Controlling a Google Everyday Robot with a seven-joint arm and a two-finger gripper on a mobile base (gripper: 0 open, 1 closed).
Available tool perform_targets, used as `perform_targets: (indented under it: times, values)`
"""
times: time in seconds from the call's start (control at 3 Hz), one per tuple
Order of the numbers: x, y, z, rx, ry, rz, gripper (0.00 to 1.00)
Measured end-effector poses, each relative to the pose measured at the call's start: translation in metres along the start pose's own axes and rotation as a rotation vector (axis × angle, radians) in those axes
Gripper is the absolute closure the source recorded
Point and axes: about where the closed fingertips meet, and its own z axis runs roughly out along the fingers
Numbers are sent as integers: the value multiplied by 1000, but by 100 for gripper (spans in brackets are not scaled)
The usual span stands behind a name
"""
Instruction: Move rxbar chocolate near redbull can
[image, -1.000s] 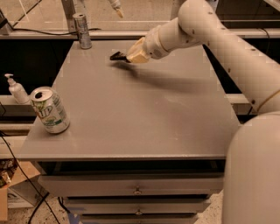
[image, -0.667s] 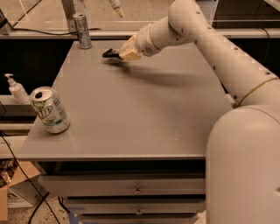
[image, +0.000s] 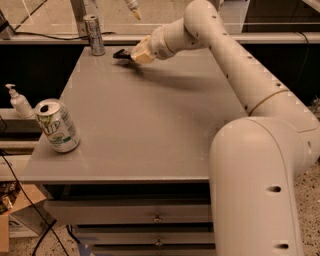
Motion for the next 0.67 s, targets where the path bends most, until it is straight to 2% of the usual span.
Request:
perform_targets:
  times: [0.33, 0.67]
  values:
    - [5, -14, 10, 24, -9, 28, 35]
    - [-2, -22, 18, 33, -35, 35, 12]
